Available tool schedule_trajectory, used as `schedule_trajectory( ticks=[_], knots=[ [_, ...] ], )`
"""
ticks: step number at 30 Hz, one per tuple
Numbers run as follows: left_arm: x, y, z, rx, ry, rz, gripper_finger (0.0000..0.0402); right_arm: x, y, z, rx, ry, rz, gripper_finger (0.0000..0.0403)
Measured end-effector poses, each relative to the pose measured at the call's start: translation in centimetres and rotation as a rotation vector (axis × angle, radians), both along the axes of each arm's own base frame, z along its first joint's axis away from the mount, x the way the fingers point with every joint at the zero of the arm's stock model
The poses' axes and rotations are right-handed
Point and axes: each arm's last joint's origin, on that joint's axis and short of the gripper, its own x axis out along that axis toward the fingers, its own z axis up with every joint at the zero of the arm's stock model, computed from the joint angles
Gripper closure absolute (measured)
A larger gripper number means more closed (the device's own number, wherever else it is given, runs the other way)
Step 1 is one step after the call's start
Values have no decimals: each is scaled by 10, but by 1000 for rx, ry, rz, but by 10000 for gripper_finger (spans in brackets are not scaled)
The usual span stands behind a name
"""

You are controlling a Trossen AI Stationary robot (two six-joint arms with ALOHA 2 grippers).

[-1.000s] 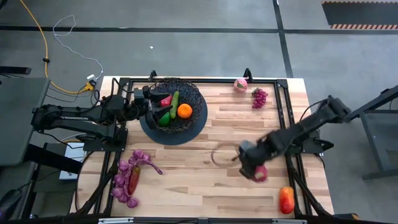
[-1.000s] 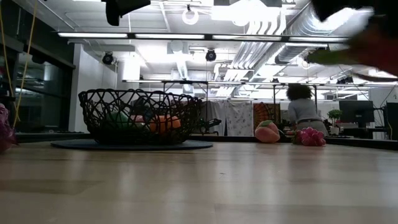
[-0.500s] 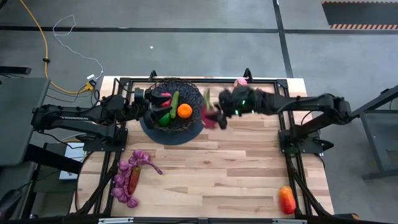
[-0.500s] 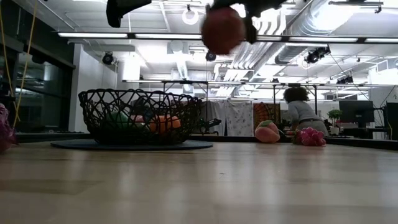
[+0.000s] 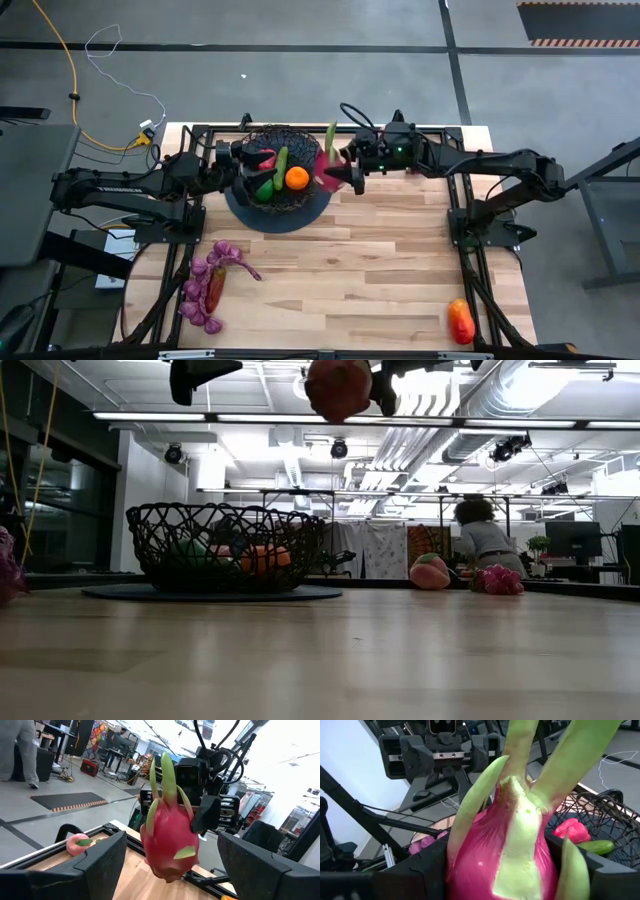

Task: Build produce basket
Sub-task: Put the red dragon fruit into the black wire basket

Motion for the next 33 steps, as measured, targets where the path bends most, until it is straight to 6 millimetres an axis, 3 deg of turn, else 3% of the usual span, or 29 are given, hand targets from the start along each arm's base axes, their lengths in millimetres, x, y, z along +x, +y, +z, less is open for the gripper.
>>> schedule_trajectory(
  ticks=[7, 10, 17, 25, 33],
  knots=[
    [0, 0, 1, -8, -17, -4, 99, 0, -1, 0, -22, 9, -37, 146],
    [-1, -1, 7, -25, -87, -34, 99, 9, -6, 4, -79, 81, -64, 146],
    [-5, -3, 20, 29, -195, -67, 99, 72, -31, 10, -265, 279, -10, 146],
    [-7, -3, 21, 35, -208, -66, 99, 141, -74, -28, -398, 461, -15, 146],
    [-7, -3, 21, 33, -206, -61, 99, 167, -114, -74, -335, 618, -121, 146]
  ],
)
